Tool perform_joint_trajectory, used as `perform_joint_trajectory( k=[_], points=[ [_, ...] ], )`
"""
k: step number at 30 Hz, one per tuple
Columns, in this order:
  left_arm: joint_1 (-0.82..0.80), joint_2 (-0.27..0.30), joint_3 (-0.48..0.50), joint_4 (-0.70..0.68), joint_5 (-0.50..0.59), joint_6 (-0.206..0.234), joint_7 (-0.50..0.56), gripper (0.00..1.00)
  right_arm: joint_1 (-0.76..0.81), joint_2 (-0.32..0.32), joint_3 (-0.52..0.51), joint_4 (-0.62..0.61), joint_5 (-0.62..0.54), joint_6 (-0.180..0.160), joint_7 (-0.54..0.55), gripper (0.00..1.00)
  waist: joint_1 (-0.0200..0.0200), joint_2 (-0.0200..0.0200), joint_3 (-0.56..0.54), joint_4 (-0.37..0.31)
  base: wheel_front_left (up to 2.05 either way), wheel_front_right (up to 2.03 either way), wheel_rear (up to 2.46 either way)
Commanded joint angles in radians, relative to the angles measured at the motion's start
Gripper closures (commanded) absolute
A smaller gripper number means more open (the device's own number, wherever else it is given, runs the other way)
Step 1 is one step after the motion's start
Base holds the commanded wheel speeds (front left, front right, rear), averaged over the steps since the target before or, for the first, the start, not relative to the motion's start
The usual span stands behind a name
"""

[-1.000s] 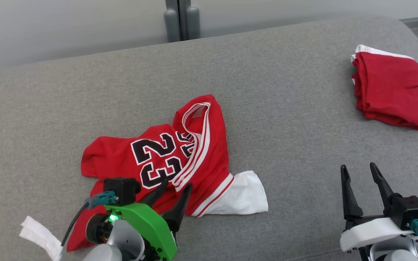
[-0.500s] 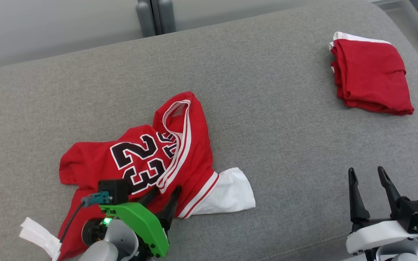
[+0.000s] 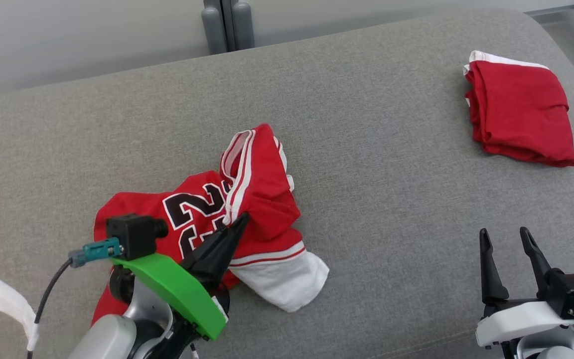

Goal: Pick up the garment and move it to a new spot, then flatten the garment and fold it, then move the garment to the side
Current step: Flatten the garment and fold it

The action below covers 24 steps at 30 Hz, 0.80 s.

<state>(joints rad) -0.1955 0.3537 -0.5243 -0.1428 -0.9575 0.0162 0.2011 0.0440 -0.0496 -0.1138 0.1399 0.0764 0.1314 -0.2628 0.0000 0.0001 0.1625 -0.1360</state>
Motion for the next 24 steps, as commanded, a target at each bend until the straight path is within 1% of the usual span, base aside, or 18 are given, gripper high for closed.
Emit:
perform_joint_trajectory(
  k=[1, 3, 5, 9, 11, 14, 18, 19, 20, 21, 22, 23, 24],
  points=[
    [-0.014, 0.004, -0.004, -0.039, -0.025, -0.010, 0.024, 1.00, 0.006, -0.002, 0.002, 0.002, 0.006, -0.002, -0.003, 0.00, 0.0000, -0.0001, -0.005, 0.001, 0.00, 0.00, 0.00],
    [-0.043, -0.004, -0.004, -0.084, -0.063, -0.017, 0.064, 1.00, -0.005, -0.002, 0.012, 0.005, 0.013, -0.002, -0.003, 0.00, 0.0000, -0.0001, -0.007, -0.004, 0.00, 0.00, 0.00],
    [-0.080, -0.001, -0.018, -0.103, -0.061, -0.013, 0.102, 1.00, -0.014, -0.002, 0.024, 0.010, 0.014, -0.002, -0.003, 0.00, 0.0000, -0.0001, -0.012, -0.017, 0.00, 0.00, 0.00],
    [-0.157, -0.076, -0.056, -0.089, -0.110, 0.005, 0.168, 1.00, -0.031, -0.002, 0.037, 0.014, 0.025, -0.002, -0.003, 0.00, 0.0000, -0.0001, -0.015, -0.056, 0.00, 0.00, 0.00],
    [-0.210, -0.108, -0.084, -0.045, -0.099, 0.019, 0.197, 1.00, -0.038, -0.002, 0.041, 0.015, 0.030, -0.002, -0.003, 0.00, 0.0000, -0.0001, -0.006, -0.081, 0.00, 0.00, 0.00],
    [-0.292, -0.178, -0.131, 0.065, -0.065, 0.043, 0.227, 1.00, -0.062, -0.001, 0.055, 0.020, 0.041, -0.002, -0.003, 0.00, 0.0000, -0.0001, 0.021, -0.133, 0.00, 0.00, 0.00],
    [-0.380, -0.247, -0.160, 0.232, -0.037, 0.064, 0.218, 1.00, -0.084, -0.002, 0.075, 0.030, 0.066, -0.002, -0.003, 0.00, 0.0000, -0.0001, 0.054, -0.211, 0.00, 0.00, 0.00],
    [-0.401, -0.259, -0.159, 0.264, -0.030, 0.067, 0.204, 0.79, -0.089, -0.001, 0.078, 0.031, 0.072, -0.002, -0.003, 0.00, 0.0000, -0.0001, 0.063, -0.227, 0.00, 0.00, 0.00],
    [-0.426, -0.268, -0.163, 0.307, -0.011, 0.070, 0.182, 0.39, -0.094, -0.001, 0.084, 0.033, 0.078, -0.002, -0.003, 0.00, 0.0000, -0.0001, 0.072, -0.245, 0.00, 0.00, 0.00],
    [-0.439, -0.276, -0.169, 0.342, -0.001, 0.064, 0.161, 0.31, -0.094, -0.001, 0.084, 0.035, 0.083, -0.002, -0.003, 0.00, 0.0000, -0.0001, 0.076, -0.257, 0.00, 0.00, 0.00],
    [-0.449, -0.285, -0.171, 0.380, 0.000, 0.060, 0.131, 0.18, -0.091, -0.001, 0.083, 0.038, 0.088, -0.002, -0.003, 0.00, 0.0000, -0.0001, 0.080, -0.268, 0.00, 0.00, 0.00],
    [-0.457, -0.291, -0.175, 0.413, -0.004, 0.055, 0.112, 0.00, -0.089, -0.001, 0.084, 0.039, 0.092, -0.002, -0.003, 0.00, 0.0000, -0.0001, 0.085, -0.276, 0.00, 0.00, 0.00],
    [-0.474, -0.293, -0.182, 0.457, 0.004, 0.061, 0.090, 0.00, -0.085, -0.001, 0.084, 0.040, 0.094, -0.002, -0.003, 0.00, 0.0000, -0.0001, 0.088, -0.282, 0.00, 0.00, 0.00]
  ],
)
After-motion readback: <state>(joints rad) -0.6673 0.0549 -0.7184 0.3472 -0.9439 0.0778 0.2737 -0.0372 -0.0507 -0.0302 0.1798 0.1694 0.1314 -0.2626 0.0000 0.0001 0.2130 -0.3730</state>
